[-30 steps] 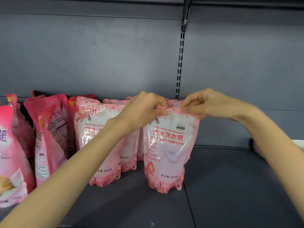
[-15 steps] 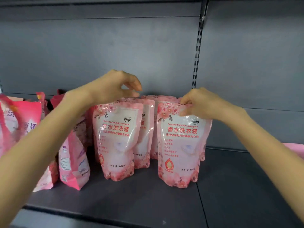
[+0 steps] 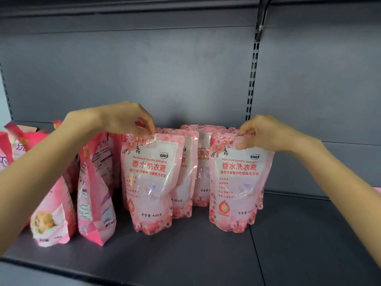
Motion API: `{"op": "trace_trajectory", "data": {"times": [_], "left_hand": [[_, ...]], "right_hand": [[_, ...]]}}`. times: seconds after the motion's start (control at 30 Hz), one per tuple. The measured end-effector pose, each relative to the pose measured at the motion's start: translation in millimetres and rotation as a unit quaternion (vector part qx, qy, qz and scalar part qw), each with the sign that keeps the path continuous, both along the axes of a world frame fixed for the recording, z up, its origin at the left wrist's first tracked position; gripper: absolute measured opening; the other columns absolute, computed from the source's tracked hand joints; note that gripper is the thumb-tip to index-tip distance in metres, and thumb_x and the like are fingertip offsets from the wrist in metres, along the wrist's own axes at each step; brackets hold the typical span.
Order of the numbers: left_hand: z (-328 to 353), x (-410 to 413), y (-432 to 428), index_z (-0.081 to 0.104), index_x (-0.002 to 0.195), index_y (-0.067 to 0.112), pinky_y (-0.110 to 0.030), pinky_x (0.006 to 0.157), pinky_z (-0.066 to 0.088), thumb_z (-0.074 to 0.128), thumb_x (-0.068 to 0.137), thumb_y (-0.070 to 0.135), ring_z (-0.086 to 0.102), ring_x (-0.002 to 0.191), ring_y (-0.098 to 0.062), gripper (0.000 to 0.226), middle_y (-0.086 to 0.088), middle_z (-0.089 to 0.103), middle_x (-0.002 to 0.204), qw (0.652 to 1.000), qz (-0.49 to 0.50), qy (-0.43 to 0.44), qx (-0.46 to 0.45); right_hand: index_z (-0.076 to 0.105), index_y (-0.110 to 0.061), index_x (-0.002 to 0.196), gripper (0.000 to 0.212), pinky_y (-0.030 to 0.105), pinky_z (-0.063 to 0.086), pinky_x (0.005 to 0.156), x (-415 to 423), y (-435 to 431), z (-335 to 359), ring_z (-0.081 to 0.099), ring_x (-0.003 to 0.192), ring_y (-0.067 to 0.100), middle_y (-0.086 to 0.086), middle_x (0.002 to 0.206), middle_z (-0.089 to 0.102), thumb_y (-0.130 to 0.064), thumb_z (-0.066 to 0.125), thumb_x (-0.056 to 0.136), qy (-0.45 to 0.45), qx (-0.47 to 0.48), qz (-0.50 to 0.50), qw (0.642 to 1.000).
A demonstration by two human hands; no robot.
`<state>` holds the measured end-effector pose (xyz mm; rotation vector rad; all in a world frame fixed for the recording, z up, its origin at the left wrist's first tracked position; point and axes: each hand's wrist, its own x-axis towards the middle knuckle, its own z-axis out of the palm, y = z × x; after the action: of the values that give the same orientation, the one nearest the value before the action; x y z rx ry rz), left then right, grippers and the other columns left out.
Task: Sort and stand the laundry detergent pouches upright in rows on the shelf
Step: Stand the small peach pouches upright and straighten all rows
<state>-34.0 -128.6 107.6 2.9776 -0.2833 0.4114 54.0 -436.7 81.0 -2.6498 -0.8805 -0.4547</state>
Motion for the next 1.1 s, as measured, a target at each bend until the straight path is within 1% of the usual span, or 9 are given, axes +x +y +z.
{"op": "trace_trajectory", "data": {"times": [0.07,0.13,0.2,0.3,0.43,0.7,0.77,0.87,1.1], "left_hand": [[-3.5,3.2,-3.8,0.069,0.088,0.024,0.001,0.067,0.036,0.071,0.08,0.026,0.056,0.082,0.007,0.009,0.011,0.068,0.091,1.0,-0.001,-0.021,0.003],[-8.1,6.1,-6.8,0.068,0.083,0.02,-0.008,0.066,0.039,0.071,0.08,0.025,0.06,0.078,-0.005,0.008,0.007,0.068,0.084,0.999,-0.003,-0.032,-0.002],[-12.2,8.1,-9.6,0.065,0.082,0.018,-0.018,0.068,0.042,0.072,0.079,0.024,0.06,0.078,-0.017,0.01,0.003,0.067,0.08,1.0,-0.006,-0.024,-0.002],[-12.1,8.9,-11.6,0.064,0.084,0.017,-0.028,0.073,0.046,0.073,0.079,0.022,0.062,0.08,-0.02,0.012,-0.001,0.068,0.082,1.0,0.004,-0.008,0.001],[-7.6,6.0,-12.5,0.062,0.078,0.021,-0.024,0.071,0.045,0.073,0.078,0.021,0.064,0.08,-0.02,0.011,-0.002,0.069,0.081,1.0,0.011,0.006,0.006],[-11.6,4.8,-19.4,0.067,0.085,0.016,-0.025,0.072,0.047,0.072,0.079,0.022,0.065,0.079,-0.017,0.01,-0.002,0.071,0.081,1.0,-0.005,-0.005,-0.021],[-12.5,3.6,-19.6,0.07,0.084,0.019,-0.019,0.069,0.049,0.072,0.08,0.022,0.065,0.075,-0.011,0.005,0.002,0.072,0.08,1.0,-0.013,-0.002,-0.026],[-14.0,2.5,-19.1,0.073,0.083,0.02,-0.024,0.073,0.051,0.071,0.081,0.021,0.066,0.074,-0.009,0.003,0.003,0.073,0.079,0.999,-0.023,-0.012,-0.027],[-18.5,-2.4,-20.7,0.068,0.075,0.028,-0.03,0.077,0.052,0.07,0.081,0.021,0.064,0.072,-0.005,0.01,0.009,0.071,0.077,0.996,-0.058,-0.053,-0.04]], "right_hand": [[0.067,-0.022,0.084,0.008,0.027,0.043,0.08,2.9,-4.5,-1.1,0.056,0.09,0.011,-0.014,0.085,0.06,-0.027,0.072,0.08,0.024,0.017,0.02,0.999],[0.068,-0.022,0.084,0.006,0.026,0.044,0.08,4.6,-8.6,-3.1,0.059,0.091,0.011,-0.01,0.088,0.065,-0.028,0.068,0.083,0.039,0.034,0.037,0.998],[0.07,-0.018,0.091,0.011,0.024,0.042,0.08,5.7,-10.8,-5.9,0.058,0.09,0.01,-0.006,0.092,0.066,-0.027,0.067,0.084,0.022,0.05,0.035,0.998],[0.07,-0.017,0.091,0.011,0.027,0.045,0.08,5.1,-10.7,-9.0,0.057,0.086,0.012,-0.003,0.09,0.065,-0.025,0.068,0.084,-0.022,0.051,0.022,0.998],[0.068,-0.017,0.086,0.01,0.033,0.048,0.084,7.4,-18.1,-7.5,0.058,0.087,0.016,-0.001,0.087,0.064,-0.027,0.068,0.084,-0.047,0.041,-0.011,0.998],[0.07,-0.011,0.093,0.016,0.034,0.049,0.085,15.7,-31.4,-8.2,0.059,0.087,0.019,0.0,0.086,0.061,-0.024,0.068,0.084,-0.052,0.037,-0.042,0.997],[0.069,-0.015,0.087,0.011,0.034,0.049,0.085,16.2,-32.9,-7.3,0.059,0.087,0.019,0.0,0.085,0.062,-0.025,0.069,0.084,-0.046,0.028,-0.044,0.998],[0.067,-0.013,0.082,0.012,0.037,0.05,0.084,16.0,-33.8,-7.0,0.061,0.087,0.024,0.005,0.086,0.066,-0.024,0.068,0.084,-0.051,0.023,-0.044,0.997],[0.068,-0.01,0.097,0.018,0.024,0.039,0.081,9.0,-31.4,-6.3,0.054,0.091,0.016,-0.001,0.091,0.06,-0.024,0.065,0.086,-0.027,0.007,-0.029,0.999]]}}
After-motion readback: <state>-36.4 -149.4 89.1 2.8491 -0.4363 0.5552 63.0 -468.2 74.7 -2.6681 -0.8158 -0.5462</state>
